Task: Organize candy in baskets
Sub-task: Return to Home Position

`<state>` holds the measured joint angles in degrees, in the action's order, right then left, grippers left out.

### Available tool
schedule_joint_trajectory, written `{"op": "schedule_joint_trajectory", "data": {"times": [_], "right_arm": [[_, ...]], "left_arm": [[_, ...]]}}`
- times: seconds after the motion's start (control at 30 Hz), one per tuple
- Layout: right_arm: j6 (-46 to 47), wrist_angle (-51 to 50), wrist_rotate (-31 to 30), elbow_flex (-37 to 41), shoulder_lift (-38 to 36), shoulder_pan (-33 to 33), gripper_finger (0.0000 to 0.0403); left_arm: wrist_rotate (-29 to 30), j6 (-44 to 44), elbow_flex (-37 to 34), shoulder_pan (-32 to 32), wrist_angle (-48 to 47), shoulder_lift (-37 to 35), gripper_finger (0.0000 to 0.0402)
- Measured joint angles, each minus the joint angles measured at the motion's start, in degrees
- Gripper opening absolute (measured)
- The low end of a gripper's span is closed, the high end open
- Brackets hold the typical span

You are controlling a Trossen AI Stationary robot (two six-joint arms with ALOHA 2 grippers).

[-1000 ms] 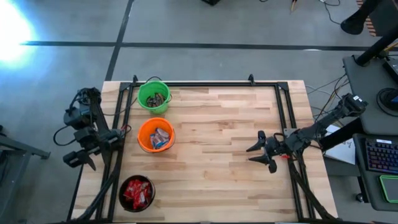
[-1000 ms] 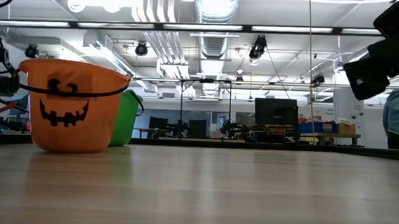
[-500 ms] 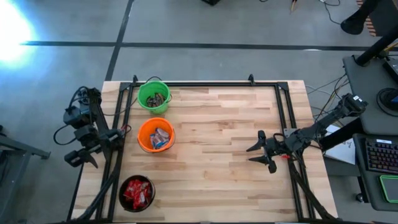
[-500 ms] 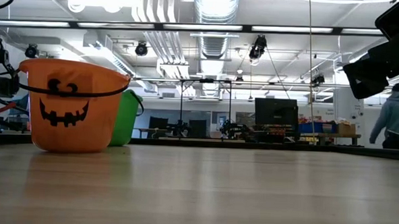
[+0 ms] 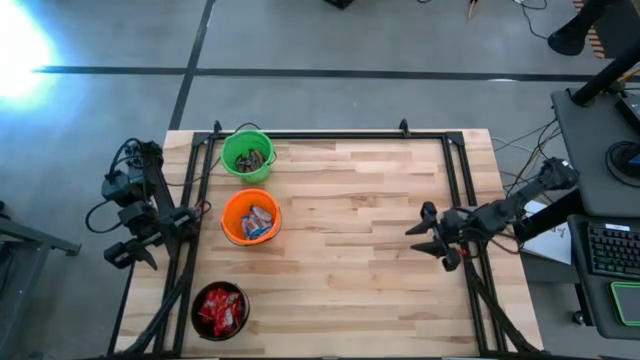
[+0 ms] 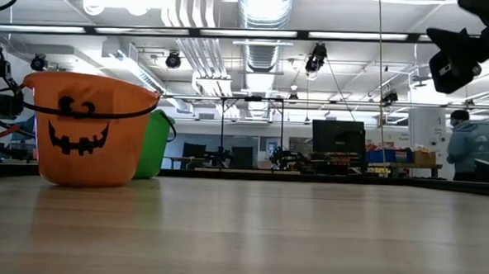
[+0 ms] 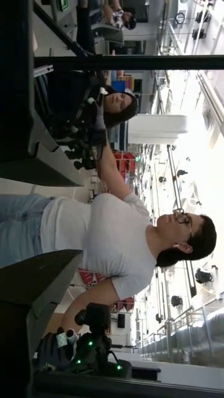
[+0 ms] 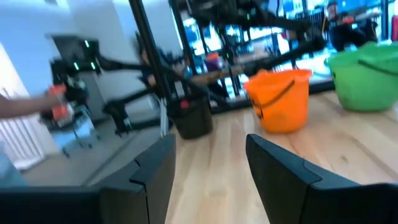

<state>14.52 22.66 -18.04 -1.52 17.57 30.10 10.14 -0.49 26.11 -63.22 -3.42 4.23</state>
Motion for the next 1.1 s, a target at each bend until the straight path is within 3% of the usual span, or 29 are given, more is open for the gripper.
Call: {"op": "schedule_joint_trajectory", "data": {"times": [0.53,1.1], "right_arm": [[-0.03,-8.42,0.02,0.68,-8.21,-0.31,0.0189],[-0.04,-12.04,0.02,0.74,-16.76,-12.25,0.0189]], "left_arm": [[-0.01,0.00,0.00,-0.02,0.18,0.00,0.0158],[1.35,0.06,0.00,-0.02,1.05,0.01,0.0158]]}}
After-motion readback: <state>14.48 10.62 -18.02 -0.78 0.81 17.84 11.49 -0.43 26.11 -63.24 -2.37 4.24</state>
